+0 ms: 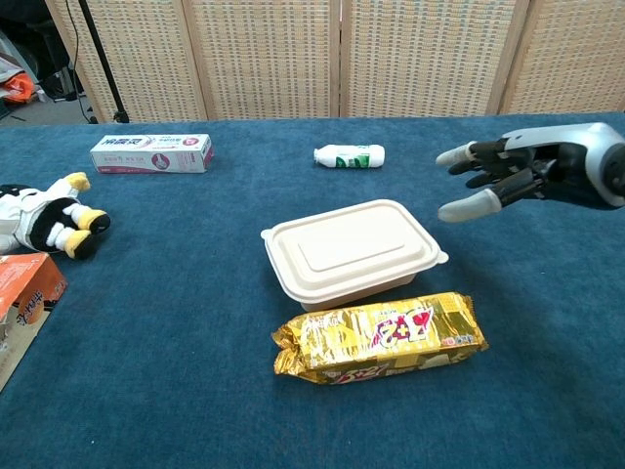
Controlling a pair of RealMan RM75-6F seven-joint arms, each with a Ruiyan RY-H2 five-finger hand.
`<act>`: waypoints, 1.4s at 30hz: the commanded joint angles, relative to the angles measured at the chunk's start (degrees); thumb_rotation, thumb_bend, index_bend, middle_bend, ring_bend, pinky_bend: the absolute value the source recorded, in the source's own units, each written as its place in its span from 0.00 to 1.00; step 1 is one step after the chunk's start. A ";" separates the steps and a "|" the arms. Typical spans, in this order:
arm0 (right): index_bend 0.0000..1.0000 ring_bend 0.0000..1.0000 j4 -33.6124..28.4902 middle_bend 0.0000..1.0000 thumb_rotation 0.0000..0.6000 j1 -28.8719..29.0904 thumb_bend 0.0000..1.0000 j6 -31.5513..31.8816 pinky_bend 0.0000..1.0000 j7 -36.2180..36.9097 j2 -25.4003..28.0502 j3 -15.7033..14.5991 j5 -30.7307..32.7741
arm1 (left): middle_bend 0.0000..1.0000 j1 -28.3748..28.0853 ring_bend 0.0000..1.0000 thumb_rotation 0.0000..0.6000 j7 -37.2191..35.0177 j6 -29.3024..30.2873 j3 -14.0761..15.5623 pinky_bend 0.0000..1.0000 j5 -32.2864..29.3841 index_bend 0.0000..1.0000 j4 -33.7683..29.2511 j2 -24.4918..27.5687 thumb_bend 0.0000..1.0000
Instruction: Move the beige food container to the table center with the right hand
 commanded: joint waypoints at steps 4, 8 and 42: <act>0.05 0.00 1.98 0.00 1.00 -5.64 0.23 1.47 0.04 -0.36 5.50 -4.11 -11.91 | 0.00 -0.09 0.00 1.00 1.67 -0.29 0.13 0.00 0.16 0.00 0.17 -0.71 0.11; 0.05 0.00 5.85 0.00 1.00 -10.27 0.23 6.19 0.04 0.20 6.05 -7.46 -22.24 | 0.00 -0.16 0.00 1.00 2.83 -0.67 0.22 0.00 0.05 0.00 0.34 -1.27 0.11; 0.05 0.00 36.88 0.00 1.00 -32.58 0.25 42.39 0.04 -1.41 -4.51 -12.08 -45.87 | 0.00 -0.22 0.00 1.00 6.90 -1.03 -0.46 0.00 -1.28 0.00 2.57 -4.23 0.11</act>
